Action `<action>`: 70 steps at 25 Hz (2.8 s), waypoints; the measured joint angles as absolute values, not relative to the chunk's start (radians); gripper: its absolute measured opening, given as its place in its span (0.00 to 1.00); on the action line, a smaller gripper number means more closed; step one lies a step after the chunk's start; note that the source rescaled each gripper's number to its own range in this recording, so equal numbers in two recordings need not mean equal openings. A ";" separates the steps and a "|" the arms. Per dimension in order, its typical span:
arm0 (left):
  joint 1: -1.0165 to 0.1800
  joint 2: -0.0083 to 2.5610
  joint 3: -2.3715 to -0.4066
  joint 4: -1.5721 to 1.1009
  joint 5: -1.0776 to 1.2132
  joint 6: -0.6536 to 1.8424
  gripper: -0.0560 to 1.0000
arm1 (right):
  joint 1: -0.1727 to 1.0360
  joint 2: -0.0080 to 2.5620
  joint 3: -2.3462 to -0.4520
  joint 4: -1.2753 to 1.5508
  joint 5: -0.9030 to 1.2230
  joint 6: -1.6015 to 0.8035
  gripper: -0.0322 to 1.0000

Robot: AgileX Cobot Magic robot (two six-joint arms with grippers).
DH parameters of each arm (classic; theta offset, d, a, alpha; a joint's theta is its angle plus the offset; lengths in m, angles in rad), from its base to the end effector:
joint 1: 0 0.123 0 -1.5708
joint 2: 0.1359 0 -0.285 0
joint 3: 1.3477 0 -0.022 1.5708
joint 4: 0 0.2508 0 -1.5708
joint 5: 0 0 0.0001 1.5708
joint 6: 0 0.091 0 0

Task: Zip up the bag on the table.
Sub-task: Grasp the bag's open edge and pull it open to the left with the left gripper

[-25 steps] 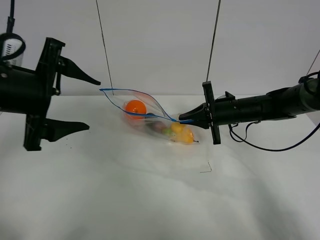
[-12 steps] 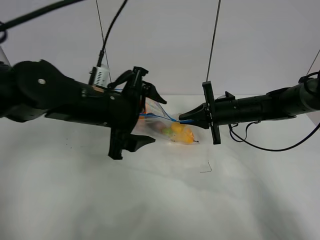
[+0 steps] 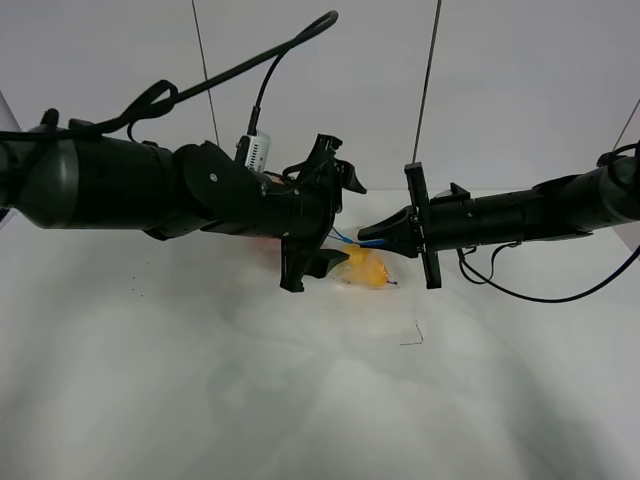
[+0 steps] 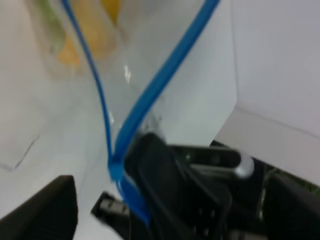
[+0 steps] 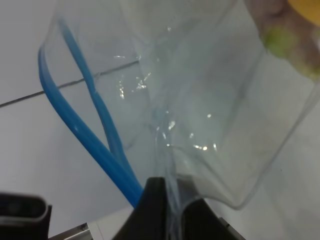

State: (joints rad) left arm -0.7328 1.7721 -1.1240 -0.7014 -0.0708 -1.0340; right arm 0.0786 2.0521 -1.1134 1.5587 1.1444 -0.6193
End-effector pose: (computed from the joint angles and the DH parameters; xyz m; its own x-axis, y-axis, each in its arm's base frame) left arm 0.2984 -0.2631 0.2330 -0.5714 -0.8118 0.1203 -0.4598 0.1953 -0.8663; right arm 0.3631 0.1117 0.1523 -0.9512 0.2558 0.1726 0.2417 0.2697 0.9321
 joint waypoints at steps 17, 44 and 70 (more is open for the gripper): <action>-0.733 1.844 -1.124 -0.704 -0.123 -1.052 0.81 | 0.079 2.052 -1.113 1.566 1.144 -0.619 0.03; -0.733 1.844 -1.125 -0.700 -0.099 -1.038 0.06 | 0.079 2.052 -1.113 1.581 1.144 -0.619 0.03; -0.397 1.826 -1.128 -0.703 0.044 -0.948 0.05 | 0.087 2.052 -1.113 1.597 1.123 -0.619 0.03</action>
State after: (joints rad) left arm -0.3967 1.8264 -1.1277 -0.7034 0.0436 -0.9484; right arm 0.0868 2.0521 -1.1127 1.5971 1.1229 -0.6193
